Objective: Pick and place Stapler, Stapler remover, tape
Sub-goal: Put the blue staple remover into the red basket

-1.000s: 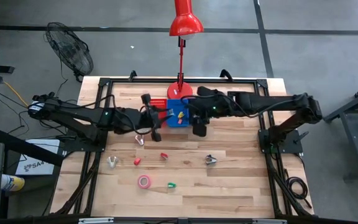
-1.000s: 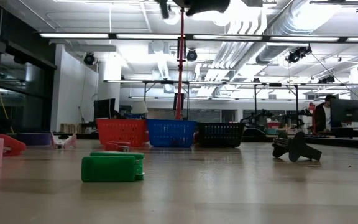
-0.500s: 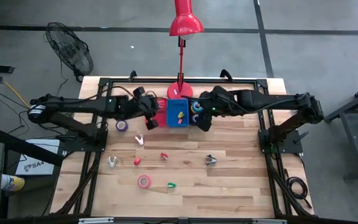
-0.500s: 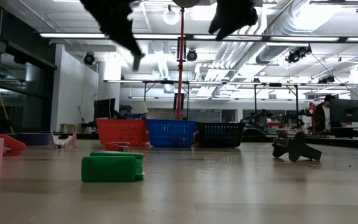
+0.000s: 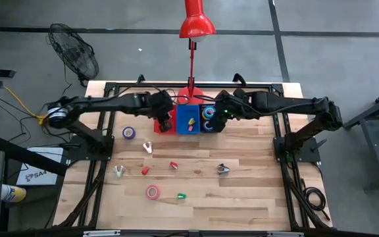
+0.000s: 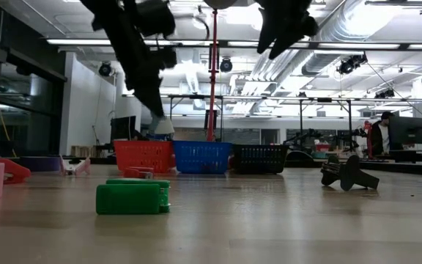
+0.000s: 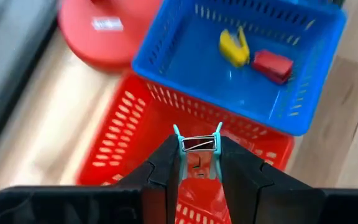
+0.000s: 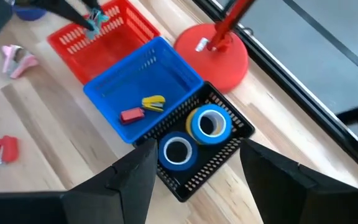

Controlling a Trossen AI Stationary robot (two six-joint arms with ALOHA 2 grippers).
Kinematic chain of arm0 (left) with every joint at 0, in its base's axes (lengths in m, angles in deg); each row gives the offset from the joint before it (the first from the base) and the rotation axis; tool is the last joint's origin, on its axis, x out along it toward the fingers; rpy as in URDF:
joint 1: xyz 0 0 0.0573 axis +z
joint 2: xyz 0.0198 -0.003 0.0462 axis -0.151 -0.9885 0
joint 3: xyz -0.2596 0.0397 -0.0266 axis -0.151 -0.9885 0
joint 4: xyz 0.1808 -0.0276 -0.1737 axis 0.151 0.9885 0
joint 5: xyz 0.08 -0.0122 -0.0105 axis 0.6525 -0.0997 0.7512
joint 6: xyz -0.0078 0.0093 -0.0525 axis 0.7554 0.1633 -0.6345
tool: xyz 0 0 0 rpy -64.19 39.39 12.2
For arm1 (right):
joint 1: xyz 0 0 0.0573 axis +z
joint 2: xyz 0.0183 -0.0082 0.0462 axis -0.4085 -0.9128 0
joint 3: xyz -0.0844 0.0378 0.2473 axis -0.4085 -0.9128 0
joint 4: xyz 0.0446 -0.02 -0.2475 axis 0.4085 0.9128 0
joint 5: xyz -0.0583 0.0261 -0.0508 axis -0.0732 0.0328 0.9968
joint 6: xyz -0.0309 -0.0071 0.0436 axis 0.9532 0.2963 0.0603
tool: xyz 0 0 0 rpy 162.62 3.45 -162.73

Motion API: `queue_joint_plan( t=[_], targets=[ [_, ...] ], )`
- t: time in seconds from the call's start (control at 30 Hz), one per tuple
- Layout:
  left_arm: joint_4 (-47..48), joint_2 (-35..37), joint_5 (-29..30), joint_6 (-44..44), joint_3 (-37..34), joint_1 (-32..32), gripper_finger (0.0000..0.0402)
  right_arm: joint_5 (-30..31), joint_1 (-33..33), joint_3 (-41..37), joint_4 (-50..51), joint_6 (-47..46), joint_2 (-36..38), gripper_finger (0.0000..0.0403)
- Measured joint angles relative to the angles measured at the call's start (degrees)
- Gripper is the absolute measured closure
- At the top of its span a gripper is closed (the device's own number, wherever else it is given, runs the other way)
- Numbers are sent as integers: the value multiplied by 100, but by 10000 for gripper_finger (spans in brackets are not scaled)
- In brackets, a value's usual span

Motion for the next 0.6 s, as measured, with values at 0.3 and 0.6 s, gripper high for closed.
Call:
queue_joint_plan(
  t=[0.3, 0.6],
  targets=[
    [1, -658, -677, 230, 1, 361, 316, 163, 43, -2, 869, -478, 0, 180],
    [45, -789, -878, 549, 0, 461, 285, -219, 147, -1137, 478, -801, 50, 180]
  ],
)
